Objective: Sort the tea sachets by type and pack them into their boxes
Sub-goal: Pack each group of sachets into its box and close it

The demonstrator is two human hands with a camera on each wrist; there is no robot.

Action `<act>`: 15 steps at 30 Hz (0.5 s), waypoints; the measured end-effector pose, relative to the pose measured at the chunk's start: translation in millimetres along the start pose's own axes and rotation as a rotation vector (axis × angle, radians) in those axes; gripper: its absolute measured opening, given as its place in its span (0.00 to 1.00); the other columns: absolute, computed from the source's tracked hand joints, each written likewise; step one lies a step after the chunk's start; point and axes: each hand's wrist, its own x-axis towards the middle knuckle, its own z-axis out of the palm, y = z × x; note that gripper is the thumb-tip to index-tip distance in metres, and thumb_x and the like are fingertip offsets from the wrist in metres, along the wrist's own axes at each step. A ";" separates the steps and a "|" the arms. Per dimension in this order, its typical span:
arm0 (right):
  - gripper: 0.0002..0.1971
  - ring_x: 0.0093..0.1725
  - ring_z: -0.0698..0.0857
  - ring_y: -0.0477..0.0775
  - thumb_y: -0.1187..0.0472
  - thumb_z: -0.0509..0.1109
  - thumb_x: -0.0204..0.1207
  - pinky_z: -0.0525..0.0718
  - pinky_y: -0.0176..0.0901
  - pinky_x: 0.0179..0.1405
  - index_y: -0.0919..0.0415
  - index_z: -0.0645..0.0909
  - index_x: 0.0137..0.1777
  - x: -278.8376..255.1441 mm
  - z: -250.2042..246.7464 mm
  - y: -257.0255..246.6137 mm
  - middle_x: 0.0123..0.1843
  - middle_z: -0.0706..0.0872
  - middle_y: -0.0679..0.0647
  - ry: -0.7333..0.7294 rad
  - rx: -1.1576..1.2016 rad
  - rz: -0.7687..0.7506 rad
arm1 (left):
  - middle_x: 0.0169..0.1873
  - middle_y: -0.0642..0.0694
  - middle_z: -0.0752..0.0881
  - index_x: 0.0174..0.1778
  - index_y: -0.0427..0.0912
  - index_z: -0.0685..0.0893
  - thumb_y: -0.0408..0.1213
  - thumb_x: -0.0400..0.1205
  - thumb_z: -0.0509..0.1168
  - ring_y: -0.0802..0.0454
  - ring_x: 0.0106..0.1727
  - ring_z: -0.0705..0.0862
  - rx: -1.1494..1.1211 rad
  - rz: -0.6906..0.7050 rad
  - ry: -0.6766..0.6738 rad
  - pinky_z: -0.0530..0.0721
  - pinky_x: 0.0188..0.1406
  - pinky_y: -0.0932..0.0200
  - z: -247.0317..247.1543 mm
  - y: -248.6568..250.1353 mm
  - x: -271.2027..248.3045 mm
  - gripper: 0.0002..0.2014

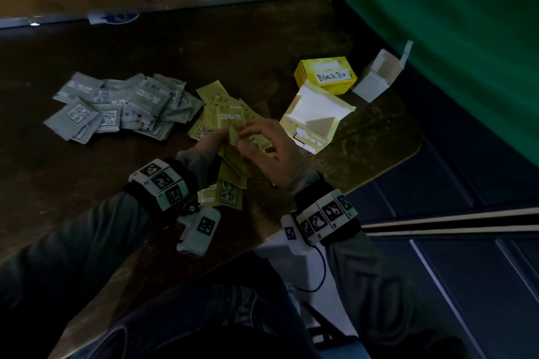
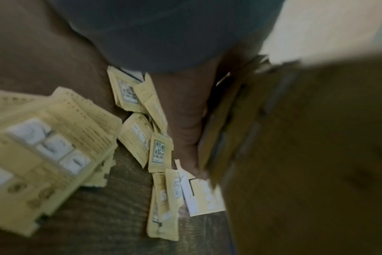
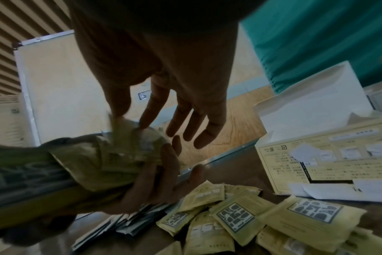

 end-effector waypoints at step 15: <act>0.75 0.76 0.68 0.59 0.49 0.89 0.44 0.68 0.58 0.76 0.59 0.39 0.82 -0.2 8.7 0.7 0.78 0.67 0.58 -0.334 -0.242 0.157 | 0.31 0.42 0.86 0.43 0.38 0.83 0.48 0.83 0.57 0.47 0.32 0.84 -0.006 -0.090 -0.114 0.83 0.33 0.60 8.9 7.3 -6.5 0.17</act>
